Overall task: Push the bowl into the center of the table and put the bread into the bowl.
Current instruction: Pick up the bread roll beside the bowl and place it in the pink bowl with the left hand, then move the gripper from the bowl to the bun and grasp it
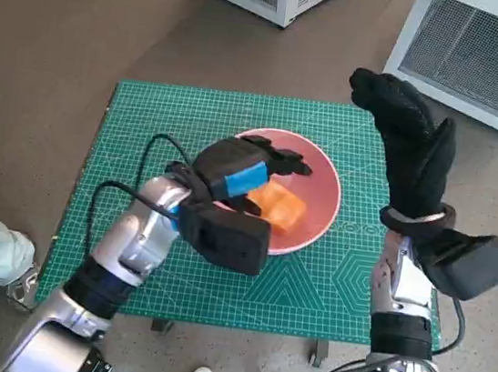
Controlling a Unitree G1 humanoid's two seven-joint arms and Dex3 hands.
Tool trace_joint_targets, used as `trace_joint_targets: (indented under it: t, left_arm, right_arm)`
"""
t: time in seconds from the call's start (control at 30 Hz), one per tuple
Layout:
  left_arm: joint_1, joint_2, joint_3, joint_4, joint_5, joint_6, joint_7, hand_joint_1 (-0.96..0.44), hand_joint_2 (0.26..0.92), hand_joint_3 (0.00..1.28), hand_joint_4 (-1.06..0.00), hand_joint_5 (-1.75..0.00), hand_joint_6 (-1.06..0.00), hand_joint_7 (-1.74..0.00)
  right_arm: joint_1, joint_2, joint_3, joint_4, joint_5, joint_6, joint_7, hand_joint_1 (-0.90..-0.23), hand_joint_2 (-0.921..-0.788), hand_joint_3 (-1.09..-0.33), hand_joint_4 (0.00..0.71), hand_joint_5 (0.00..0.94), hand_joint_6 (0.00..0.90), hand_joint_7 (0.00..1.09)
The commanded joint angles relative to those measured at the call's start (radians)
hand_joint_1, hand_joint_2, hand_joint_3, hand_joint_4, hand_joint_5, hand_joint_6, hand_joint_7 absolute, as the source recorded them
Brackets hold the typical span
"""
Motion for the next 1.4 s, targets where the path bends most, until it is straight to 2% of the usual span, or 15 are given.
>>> trace_joint_targets:
  t: [0.03, 0.4, 0.53, 0.7, 1.0, 1.4]
  left_arm:
    - [0.043, 0.056, 0.054, -0.101, -0.057, -0.016, -0.044, -0.33, 0.795, 0.01, -0.11, 0.00, -0.31, -0.02]
    - [0.153, 0.193, 0.227, -0.396, -0.217, 0.117, -0.239, -0.28, 0.788, 0.00, -0.08, 0.00, -0.27, 0.00]
    - [0.213, 0.265, 0.320, -0.497, -0.274, 0.191, -0.305, -0.25, 0.783, 0.00, -0.08, 0.00, -0.27, 0.00]
    - [0.276, 0.351, 0.414, -0.564, -0.336, 0.267, -0.382, -0.20, 0.774, 0.00, -0.09, 0.00, -0.27, 0.00]
    - [0.373, 0.486, 0.477, -0.650, -0.369, 0.365, -0.486, -0.11, 0.756, 0.00, -0.10, 0.00, -0.28, -0.01]
    - [0.477, 0.553, 0.481, -0.727, -0.391, 0.410, -0.538, -0.07, 0.736, 0.00, -0.12, 0.00, -0.30, -0.01]
  right_arm:
    - [0.023, 0.008, 0.001, 0.001, -0.006, 0.014, -0.016, -0.688, -0.921, -0.754, 0.233, 0.003, 0.116, 0.48]
    - [0.024, 0.021, 0.011, 0.004, -0.015, 0.009, -0.033, -0.687, -0.921, -0.757, 0.230, 0.001, 0.116, 0.47]
    - [0.022, 0.026, 0.015, 0.009, -0.018, 0.005, -0.039, -0.686, -0.921, -0.758, 0.230, 0.001, 0.116, 0.47]
    - [0.021, 0.031, 0.015, 0.011, -0.019, 0.005, -0.040, -0.688, -0.921, -0.758, 0.230, 0.000, 0.116, 0.47]
    - [0.013, 0.037, 0.017, 0.019, -0.018, 0.001, -0.037, -0.691, -0.921, -0.767, 0.228, 0.000, 0.110, 0.47]
    - [-0.009, 0.046, 0.015, 0.052, -0.003, -0.002, -0.018, -0.690, -0.921, -0.776, 0.227, 0.000, 0.105, 0.47]
